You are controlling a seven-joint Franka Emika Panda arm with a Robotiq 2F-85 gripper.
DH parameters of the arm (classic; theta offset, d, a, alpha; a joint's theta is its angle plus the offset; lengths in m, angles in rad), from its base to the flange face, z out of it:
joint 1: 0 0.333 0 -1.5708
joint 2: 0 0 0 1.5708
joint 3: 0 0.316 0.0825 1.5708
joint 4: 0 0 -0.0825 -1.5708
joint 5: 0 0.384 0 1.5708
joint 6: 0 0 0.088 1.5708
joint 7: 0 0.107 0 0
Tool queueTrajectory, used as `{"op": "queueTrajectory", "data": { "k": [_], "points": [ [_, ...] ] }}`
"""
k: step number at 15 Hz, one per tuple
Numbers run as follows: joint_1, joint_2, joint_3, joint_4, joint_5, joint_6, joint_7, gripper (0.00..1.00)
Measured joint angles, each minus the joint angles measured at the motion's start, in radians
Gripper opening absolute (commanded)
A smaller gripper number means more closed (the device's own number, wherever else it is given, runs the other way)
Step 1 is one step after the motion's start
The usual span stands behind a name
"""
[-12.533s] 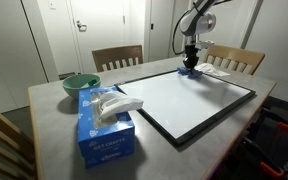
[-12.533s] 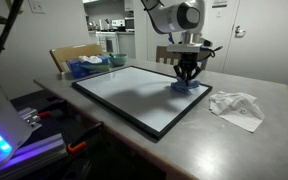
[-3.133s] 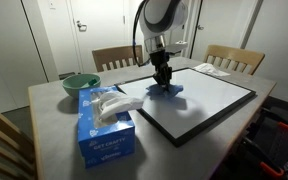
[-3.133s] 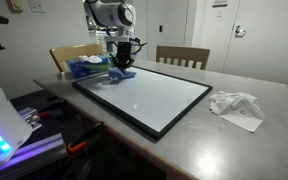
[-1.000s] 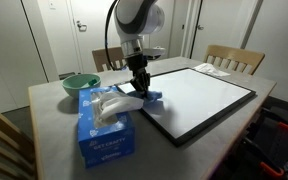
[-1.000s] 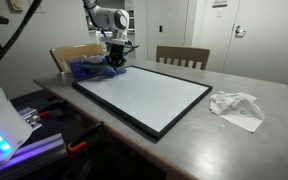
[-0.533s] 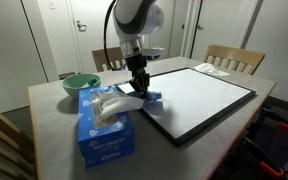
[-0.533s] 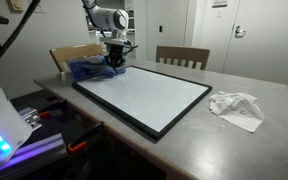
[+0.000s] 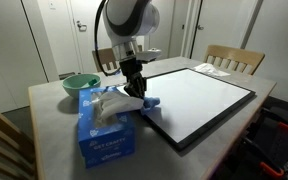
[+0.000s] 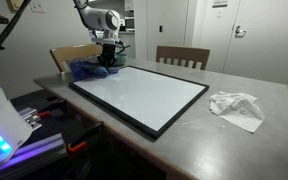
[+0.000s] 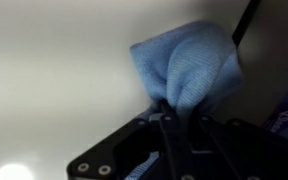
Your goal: Use the towel to wipe the whiteboard
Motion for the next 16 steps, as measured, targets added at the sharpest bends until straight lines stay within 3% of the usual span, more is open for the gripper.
{"op": "queueTrajectory", "data": {
  "k": [8,16],
  "points": [
    [0.000,-0.086,-0.002,-0.161,0.014,0.005,0.081,0.04],
    [0.000,-0.088,0.039,-0.200,0.079,-0.044,0.050,0.04]
  ]
}}
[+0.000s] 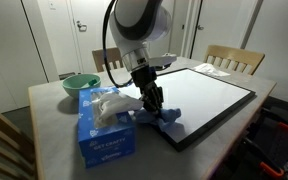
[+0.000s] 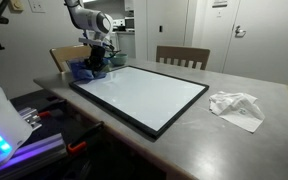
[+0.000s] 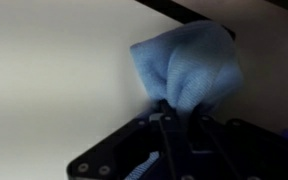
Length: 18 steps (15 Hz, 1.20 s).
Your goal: Use the towel to wipe the whiteboard
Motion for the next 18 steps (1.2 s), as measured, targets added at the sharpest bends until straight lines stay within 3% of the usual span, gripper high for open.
{"op": "queueTrajectory", "data": {
  "k": [5,11,18],
  "points": [
    [-0.001,0.022,0.008,-0.002,0.029,-0.119,-0.049,0.04],
    [-0.028,0.044,0.000,0.005,0.049,-0.174,-0.075,0.04],
    [-0.036,0.038,-0.046,0.009,0.086,-0.157,0.065,0.04]
  ]
}}
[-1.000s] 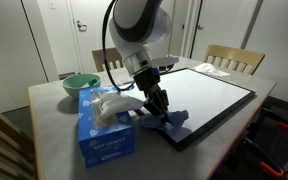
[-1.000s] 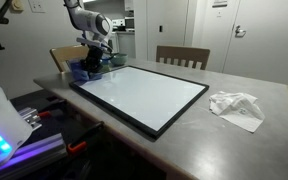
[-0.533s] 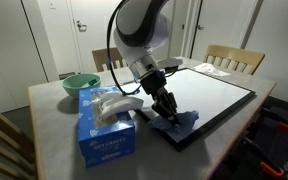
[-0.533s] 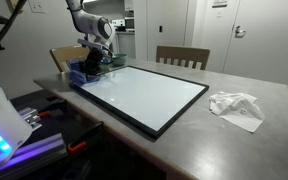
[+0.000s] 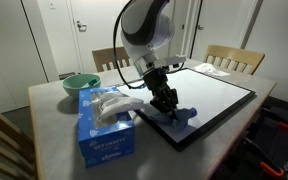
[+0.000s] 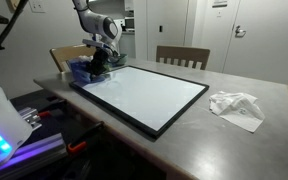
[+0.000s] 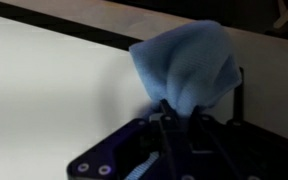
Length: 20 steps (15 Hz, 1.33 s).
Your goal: Use the towel to wipe the whiteboard
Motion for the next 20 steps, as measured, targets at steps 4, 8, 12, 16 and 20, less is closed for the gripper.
{"op": "queueTrajectory", "data": {
  "k": [4,8,12,16,20],
  "points": [
    [0.001,-0.013,-0.015,-0.001,0.000,0.039,0.064,0.04],
    [-0.006,-0.013,-0.017,-0.002,0.013,0.040,0.059,0.04],
    [-0.026,-0.012,-0.017,-0.009,0.042,0.033,0.030,0.04],
    [-0.048,-0.012,-0.018,-0.024,0.062,0.020,0.028,0.04],
    [-0.062,-0.014,-0.021,-0.040,0.079,0.013,0.028,0.04]
  ]
}}
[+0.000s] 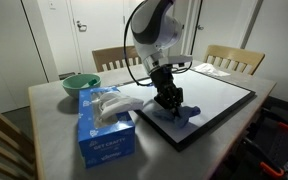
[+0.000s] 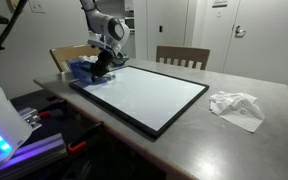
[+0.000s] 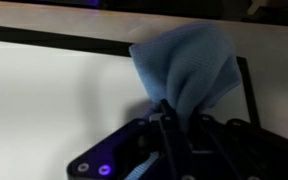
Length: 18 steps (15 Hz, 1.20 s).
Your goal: Use the towel to wipe the whiteboard
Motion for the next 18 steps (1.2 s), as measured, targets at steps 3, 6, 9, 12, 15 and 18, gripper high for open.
{"op": "queueTrajectory", "data": {
  "k": [3,6,9,12,15,18],
  "points": [
    [-0.005,-0.007,-0.009,-0.017,0.001,-0.004,0.003,0.04],
    [-0.010,-0.022,-0.029,-0.048,0.001,-0.006,0.007,0.04],
    [-0.010,-0.039,-0.058,-0.082,-0.006,-0.005,0.011,0.04],
    [-0.010,-0.060,-0.088,-0.121,-0.029,0.004,0.023,0.04],
    [-0.010,-0.090,-0.103,-0.162,-0.045,0.040,0.041,0.15],
    [-0.001,-0.116,-0.099,-0.190,-0.068,0.079,0.048,0.15]
  ]
}}
